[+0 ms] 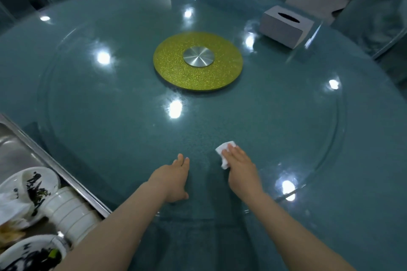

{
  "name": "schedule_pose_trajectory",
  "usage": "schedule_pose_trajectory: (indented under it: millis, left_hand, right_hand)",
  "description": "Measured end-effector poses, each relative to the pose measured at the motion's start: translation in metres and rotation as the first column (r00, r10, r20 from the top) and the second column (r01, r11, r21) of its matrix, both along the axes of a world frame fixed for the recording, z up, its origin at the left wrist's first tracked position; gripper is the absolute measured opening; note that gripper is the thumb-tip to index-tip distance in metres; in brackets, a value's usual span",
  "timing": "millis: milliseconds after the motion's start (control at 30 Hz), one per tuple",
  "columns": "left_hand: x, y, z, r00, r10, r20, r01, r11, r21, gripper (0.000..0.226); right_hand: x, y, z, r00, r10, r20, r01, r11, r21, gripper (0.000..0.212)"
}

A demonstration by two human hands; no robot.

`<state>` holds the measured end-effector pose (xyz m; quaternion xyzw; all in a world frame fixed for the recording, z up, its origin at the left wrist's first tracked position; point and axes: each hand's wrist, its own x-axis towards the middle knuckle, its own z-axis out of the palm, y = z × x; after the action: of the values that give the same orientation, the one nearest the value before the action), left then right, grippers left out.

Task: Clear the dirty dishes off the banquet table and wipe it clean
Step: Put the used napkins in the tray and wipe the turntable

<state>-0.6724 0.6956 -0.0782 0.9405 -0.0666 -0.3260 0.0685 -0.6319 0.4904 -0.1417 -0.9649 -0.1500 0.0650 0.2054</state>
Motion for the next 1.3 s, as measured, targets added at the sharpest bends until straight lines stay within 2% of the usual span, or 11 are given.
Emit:
schedule_pose_trajectory:
  millis: [67,200,267,333,467,600,667,833,967,1100,1300]
  left_hand:
    - [-0.001,-0.006,0.0,1.0,0.021,-0.017,-0.022,0.999,-0.046,0.102]
    - [0.002,-0.016,0.0,0.992,0.097,-0.085,-0.112,0.976,-0.188,0.099]
    - [0.007,-0.017,0.002,0.986,0.153,-0.073,-0.167,0.953,-0.253,0.09]
    - [0.014,-0.017,0.005,0.973,0.23,-0.006,-0.221,0.927,-0.303,0.079]
    - [0.034,-0.018,0.012,0.925,0.355,0.137,-0.291,0.892,-0.346,0.069]
    - [0.052,-0.016,0.014,0.839,0.473,0.27,-0.351,0.849,-0.396,0.061]
    - [0.055,-0.012,0.012,0.79,0.529,0.311,-0.377,0.819,-0.433,0.058]
    - [0.051,0.009,-0.005,0.734,0.595,0.329,-0.436,0.783,-0.443,0.054]
    - [0.04,0.037,-0.021,0.744,0.604,0.285,-0.523,0.792,-0.315,0.072]
    - [0.024,0.06,-0.027,0.714,0.658,0.239,-0.623,0.753,-0.212,0.09]
    - [0.008,0.082,-0.022,0.656,0.677,0.334,-0.628,0.735,-0.257,0.082]
  right_hand:
    - [-0.006,0.012,-0.004,0.996,0.088,0.026,-0.089,0.995,0.046,0.065]
    - [0.001,-0.009,0.0,0.992,0.121,0.036,-0.124,0.986,0.113,0.063]
    - [0.017,-0.031,0.001,0.996,0.021,0.087,-0.033,0.991,0.13,0.059]
    - [0.041,-0.05,0.004,0.984,-0.145,0.107,0.129,0.981,0.148,0.056]
    - [0.095,-0.071,0.005,0.948,-0.318,0.023,0.305,0.926,0.224,0.047]
    - [0.14,-0.075,0.005,0.909,-0.413,0.052,0.388,0.885,0.256,0.04]
    - [0.158,-0.072,0.005,0.9,-0.425,0.094,0.399,0.891,0.216,0.043]
    - [0.194,-0.035,0.007,0.958,-0.271,0.096,0.266,0.962,0.059,0.047]
    - [0.21,0.015,0.011,0.991,-0.087,0.099,0.092,0.995,-0.04,0.045]
    - [0.213,0.055,0.013,0.996,0.005,0.085,-0.003,1.0,-0.018,0.045]
    - [0.196,0.123,0.009,0.981,0.182,0.065,-0.184,0.982,0.034,0.043]
